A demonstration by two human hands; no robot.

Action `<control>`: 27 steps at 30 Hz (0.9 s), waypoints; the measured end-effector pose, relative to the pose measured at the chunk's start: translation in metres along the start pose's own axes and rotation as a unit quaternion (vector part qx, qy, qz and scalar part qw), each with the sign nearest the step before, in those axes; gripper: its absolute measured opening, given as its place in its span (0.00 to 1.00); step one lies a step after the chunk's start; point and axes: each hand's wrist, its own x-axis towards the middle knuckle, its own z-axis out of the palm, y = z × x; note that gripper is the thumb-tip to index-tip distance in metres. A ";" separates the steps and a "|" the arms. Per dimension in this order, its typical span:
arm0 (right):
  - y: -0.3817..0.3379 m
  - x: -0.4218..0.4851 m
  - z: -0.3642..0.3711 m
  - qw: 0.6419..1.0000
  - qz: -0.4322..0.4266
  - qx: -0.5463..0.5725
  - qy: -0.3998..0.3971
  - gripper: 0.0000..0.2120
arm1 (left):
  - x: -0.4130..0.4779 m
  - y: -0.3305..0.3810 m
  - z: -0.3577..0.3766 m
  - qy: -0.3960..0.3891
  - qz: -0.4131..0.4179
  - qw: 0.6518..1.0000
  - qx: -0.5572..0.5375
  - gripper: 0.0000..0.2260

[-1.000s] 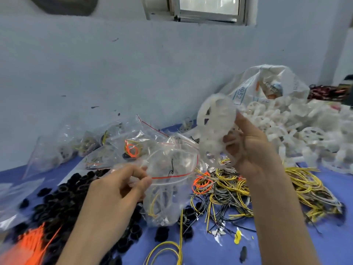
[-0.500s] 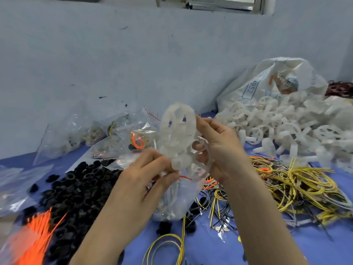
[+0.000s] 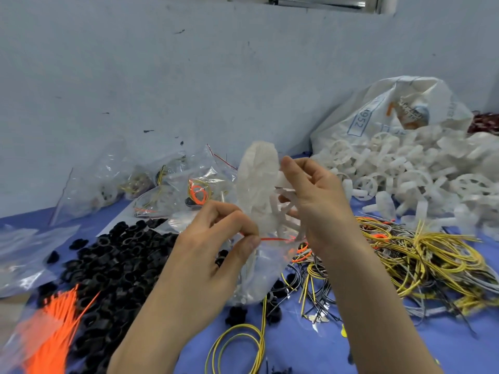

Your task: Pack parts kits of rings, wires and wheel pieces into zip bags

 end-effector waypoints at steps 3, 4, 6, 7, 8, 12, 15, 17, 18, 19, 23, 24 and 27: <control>-0.004 -0.001 -0.003 0.998 0.024 0.030 -0.049 0.12 | 0.000 -0.001 -0.001 0.013 -0.006 1.000 0.006 0.03; -0.005 -0.002 -0.005 0.997 0.034 0.033 -0.059 0.13 | -0.001 -0.002 -0.002 0.015 -0.009 1.000 0.005 0.03; -0.008 -0.003 -0.008 0.995 0.052 0.051 -0.071 0.13 | -0.001 -0.004 -0.003 0.016 -0.017 1.000 -0.006 0.03; -0.009 -0.003 -0.009 0.993 0.061 0.066 -0.072 0.13 | -0.001 -0.004 -0.003 0.016 -0.019 1.000 -0.011 0.03; -0.010 -0.003 -0.010 0.992 0.068 0.079 -0.070 0.13 | -0.001 -0.005 -0.003 0.016 -0.020 1.000 -0.012 0.04; -0.009 -0.001 -0.010 0.996 0.051 0.056 -0.042 0.09 | -0.001 -0.004 -0.003 0.020 -0.019 0.999 -0.017 0.04; -0.006 0.000 -0.008 0.999 0.005 -0.029 0.017 0.09 | -0.002 -0.003 -0.004 0.023 -0.021 0.999 -0.013 0.03; -0.005 -0.001 -0.004 0.992 -0.044 -0.110 0.035 0.13 | -0.001 -0.001 -0.003 0.020 -0.016 1.000 -0.001 0.04; -0.005 -0.002 -0.003 0.983 -0.072 -0.166 0.038 0.15 | -0.001 0.000 -0.002 0.018 -0.014 1.000 0.004 0.05; -0.004 -0.003 -0.001 0.970 -0.096 -0.219 0.036 0.16 | 0.000 0.002 -0.001 0.015 -0.012 1.000 0.009 0.06; -0.004 -0.009 0.005 0.944 -0.130 -0.304 0.005 0.14 | 0.001 0.003 0.000 0.021 -0.013 1.000 0.014 0.07; -0.004 -0.010 0.005 0.940 -0.135 -0.312 0.003 0.13 | 0.001 0.003 -0.001 0.029 -0.013 0.999 0.016 0.07; -0.006 -0.007 -0.001 0.914 -0.147 -0.378 -0.006 0.09 | 0.001 -0.003 -0.004 0.067 -0.017 0.997 0.028 0.07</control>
